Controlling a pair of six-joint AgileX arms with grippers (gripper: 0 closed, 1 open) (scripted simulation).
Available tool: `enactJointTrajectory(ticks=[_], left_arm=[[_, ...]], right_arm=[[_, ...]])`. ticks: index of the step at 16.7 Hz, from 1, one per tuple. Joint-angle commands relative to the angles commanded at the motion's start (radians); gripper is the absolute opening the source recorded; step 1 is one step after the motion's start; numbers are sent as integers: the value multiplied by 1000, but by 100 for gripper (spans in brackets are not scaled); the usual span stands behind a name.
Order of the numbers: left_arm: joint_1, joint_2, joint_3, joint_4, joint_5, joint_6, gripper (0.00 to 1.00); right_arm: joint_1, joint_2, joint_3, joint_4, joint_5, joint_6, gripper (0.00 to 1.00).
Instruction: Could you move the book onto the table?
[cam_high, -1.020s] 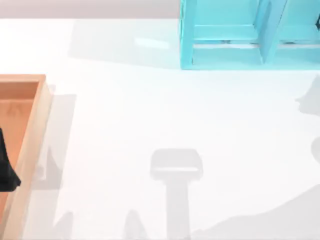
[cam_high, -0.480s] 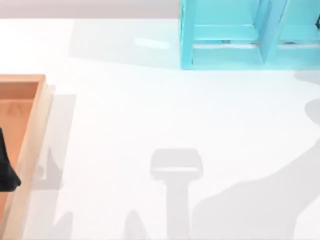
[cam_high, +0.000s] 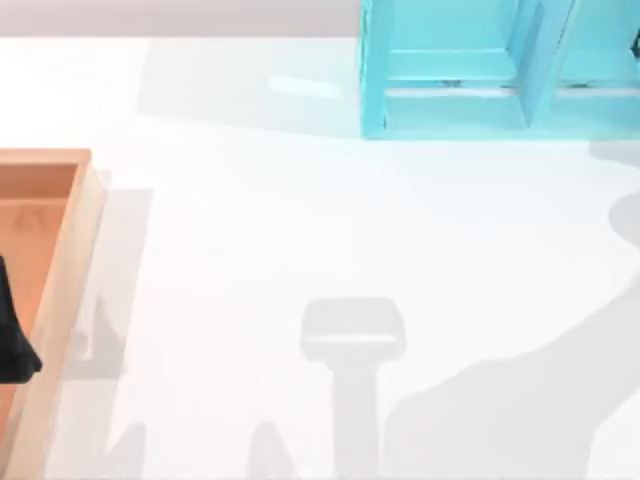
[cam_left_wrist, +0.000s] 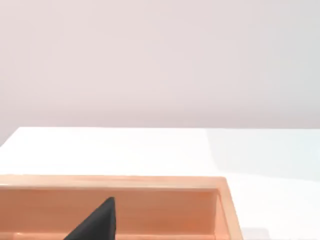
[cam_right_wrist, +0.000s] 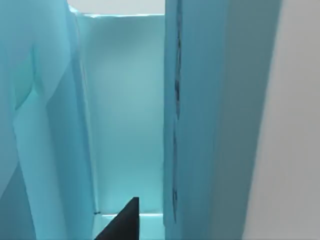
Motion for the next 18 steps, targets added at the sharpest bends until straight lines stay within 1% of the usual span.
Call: enactJointTrajectory(ticks=[10,11,18], left_arm=[[0,0,0,0,0,0,100],[0,0,0,0,0,0,100],[0,0,0,0,0,0,100]], right_arm=[[0,0,0,0,0,0,2],[0,0,0,0,0,0,0],[0,0,0,0,0,0,0]])
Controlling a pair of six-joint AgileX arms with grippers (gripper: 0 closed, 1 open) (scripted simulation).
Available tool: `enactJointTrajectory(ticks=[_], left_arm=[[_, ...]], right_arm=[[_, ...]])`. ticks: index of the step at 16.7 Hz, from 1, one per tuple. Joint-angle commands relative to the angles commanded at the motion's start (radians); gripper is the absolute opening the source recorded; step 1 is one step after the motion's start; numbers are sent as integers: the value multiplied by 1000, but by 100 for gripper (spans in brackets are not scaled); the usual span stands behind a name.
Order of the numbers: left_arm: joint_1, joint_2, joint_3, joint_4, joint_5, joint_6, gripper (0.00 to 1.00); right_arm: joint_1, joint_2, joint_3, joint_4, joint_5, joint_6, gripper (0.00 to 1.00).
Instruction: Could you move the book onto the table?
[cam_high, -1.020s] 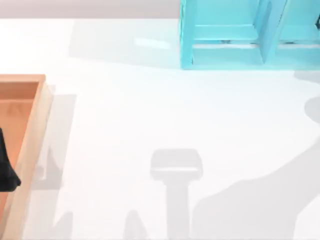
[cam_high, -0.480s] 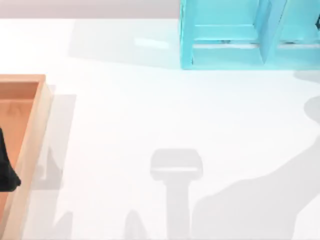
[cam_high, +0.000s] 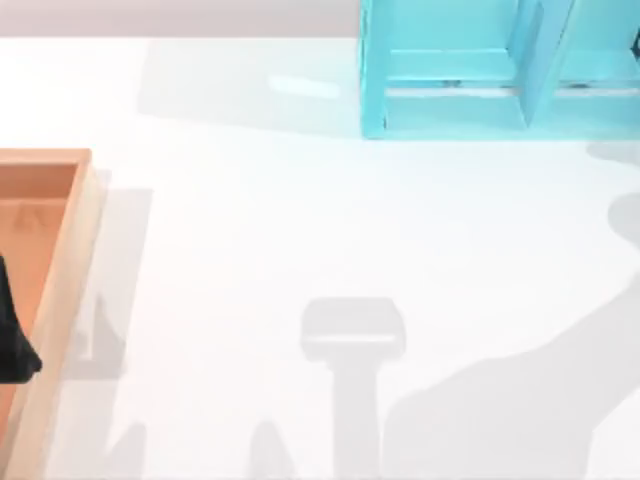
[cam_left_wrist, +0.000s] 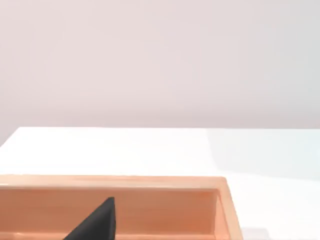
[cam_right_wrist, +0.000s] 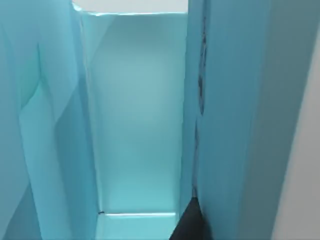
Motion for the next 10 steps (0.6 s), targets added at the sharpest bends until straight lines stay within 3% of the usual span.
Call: enactJointTrajectory(ticks=[5,10], left_arm=[[0,0,0,0,0,0,100],[0,0,0,0,0,0,100]], right_arm=[[-28,-71,-29,-33,-11,3,0],[-99,-390,-173,-193,-74,2,0]])
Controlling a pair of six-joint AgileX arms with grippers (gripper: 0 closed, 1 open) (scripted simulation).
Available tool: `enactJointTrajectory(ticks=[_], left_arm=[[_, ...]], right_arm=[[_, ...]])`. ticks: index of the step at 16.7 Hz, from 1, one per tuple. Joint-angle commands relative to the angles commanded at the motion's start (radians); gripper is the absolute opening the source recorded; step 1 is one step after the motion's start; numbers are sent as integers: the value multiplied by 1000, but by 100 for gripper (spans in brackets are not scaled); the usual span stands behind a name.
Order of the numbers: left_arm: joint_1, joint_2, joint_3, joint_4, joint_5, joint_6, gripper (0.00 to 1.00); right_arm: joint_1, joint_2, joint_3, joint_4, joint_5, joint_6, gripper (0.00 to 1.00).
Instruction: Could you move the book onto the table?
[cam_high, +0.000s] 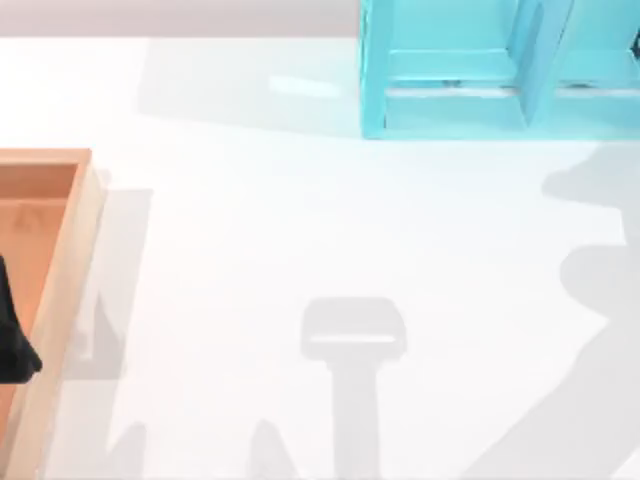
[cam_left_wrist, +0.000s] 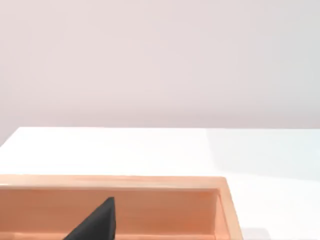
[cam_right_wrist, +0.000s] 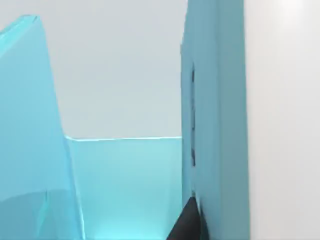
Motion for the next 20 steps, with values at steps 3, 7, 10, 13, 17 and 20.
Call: enactJointTrajectory(ticks=[3,7,10,13,17,20], left_arm=[[0,0,0,0,0,0,100],[0,0,0,0,0,0,100],[0,0,0,0,0,0,100],[0,0,0,0,0,0,100],[0,0,0,0,0,0,100],[0,0,0,0,0,0,100]], right_arm=[[-47,-258,-118,-130,-55,-6,0],[-101,-542,-259,-287,-125,-16,0],[-125,-651,-320,-355,-158,-22,0],[-130,-670,-331,-367,-164,-23,0],[-127,-665,-325,-365,-163,-18,0],[-153,-682,-244,-351,-168,26,0]])
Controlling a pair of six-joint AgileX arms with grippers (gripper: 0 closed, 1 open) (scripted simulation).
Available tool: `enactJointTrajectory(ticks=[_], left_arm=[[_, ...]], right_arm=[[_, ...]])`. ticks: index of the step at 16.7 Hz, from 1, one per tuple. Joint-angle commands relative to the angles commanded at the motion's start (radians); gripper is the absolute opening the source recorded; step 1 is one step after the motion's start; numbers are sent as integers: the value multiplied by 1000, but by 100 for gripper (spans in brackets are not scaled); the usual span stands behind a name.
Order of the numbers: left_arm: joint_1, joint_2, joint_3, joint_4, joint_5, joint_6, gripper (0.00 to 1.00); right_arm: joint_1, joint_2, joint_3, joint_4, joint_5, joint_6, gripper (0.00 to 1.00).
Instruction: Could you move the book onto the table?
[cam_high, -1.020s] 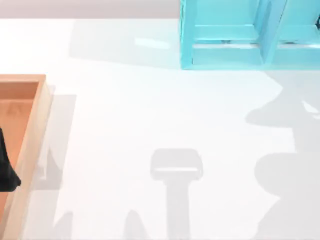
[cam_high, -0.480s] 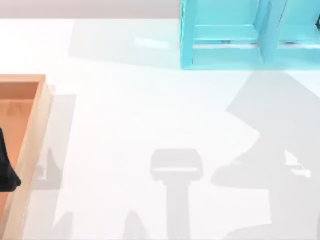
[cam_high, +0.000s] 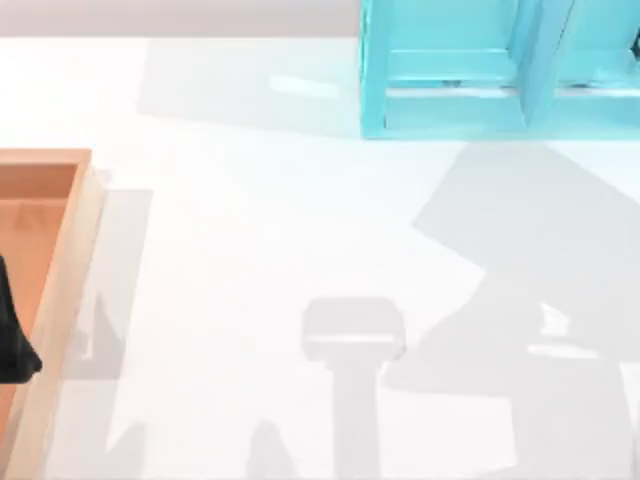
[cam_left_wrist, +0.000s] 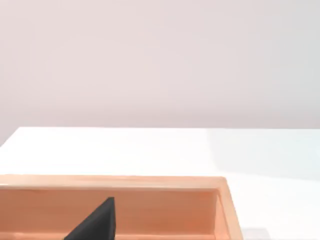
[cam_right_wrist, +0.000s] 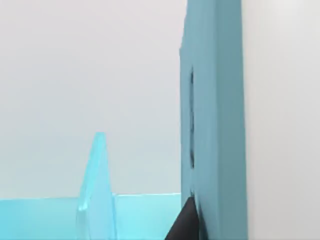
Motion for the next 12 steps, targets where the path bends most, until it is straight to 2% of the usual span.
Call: enactJointTrajectory(ticks=[6,12], left_arm=[[0,0,0,0,0,0,100],[0,0,0,0,0,0,100]], right_arm=[[-120,-57,391,42,-49,247,0],[-293,-105,978,76,-157,664,0]])
